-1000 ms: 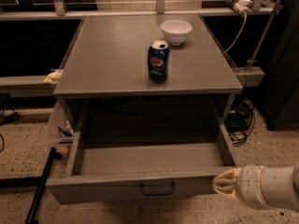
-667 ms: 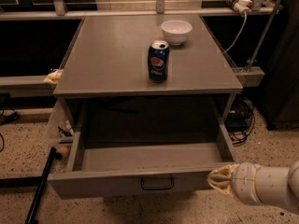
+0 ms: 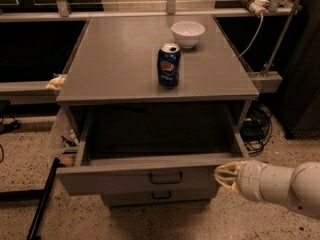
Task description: Close top drawer
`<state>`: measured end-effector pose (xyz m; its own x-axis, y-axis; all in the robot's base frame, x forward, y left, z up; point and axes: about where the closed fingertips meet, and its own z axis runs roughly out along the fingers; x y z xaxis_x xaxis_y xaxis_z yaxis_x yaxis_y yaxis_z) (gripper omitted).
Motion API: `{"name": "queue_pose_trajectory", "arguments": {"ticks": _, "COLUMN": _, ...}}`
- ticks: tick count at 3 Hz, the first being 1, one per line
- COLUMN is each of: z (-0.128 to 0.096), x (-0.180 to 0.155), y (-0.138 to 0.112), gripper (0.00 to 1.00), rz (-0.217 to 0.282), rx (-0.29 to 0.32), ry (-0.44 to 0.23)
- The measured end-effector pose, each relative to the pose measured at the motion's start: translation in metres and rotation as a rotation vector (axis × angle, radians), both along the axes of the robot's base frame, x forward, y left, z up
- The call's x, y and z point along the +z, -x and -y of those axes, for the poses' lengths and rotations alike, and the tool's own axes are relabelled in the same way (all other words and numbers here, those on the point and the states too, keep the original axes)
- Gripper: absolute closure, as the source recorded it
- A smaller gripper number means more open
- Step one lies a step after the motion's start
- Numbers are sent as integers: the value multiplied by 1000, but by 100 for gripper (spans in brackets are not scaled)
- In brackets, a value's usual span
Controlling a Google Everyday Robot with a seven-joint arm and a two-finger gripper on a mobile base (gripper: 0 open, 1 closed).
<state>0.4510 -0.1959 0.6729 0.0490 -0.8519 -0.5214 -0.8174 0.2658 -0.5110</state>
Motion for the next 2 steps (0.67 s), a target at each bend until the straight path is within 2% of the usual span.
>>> {"name": "queue_pose_trajectory", "arguments": {"ticks": 1, "z": 4, "x": 3, "y": -36, "gripper": 100, "rz": 46, "rx": -20, "ry": 23}}
{"name": "queue_pose_trajectory", "arguments": {"ticks": 2, "z": 7, "x": 8, "y": -75, "gripper": 100, "rz": 67, "rx": -32, "ry": 47}}
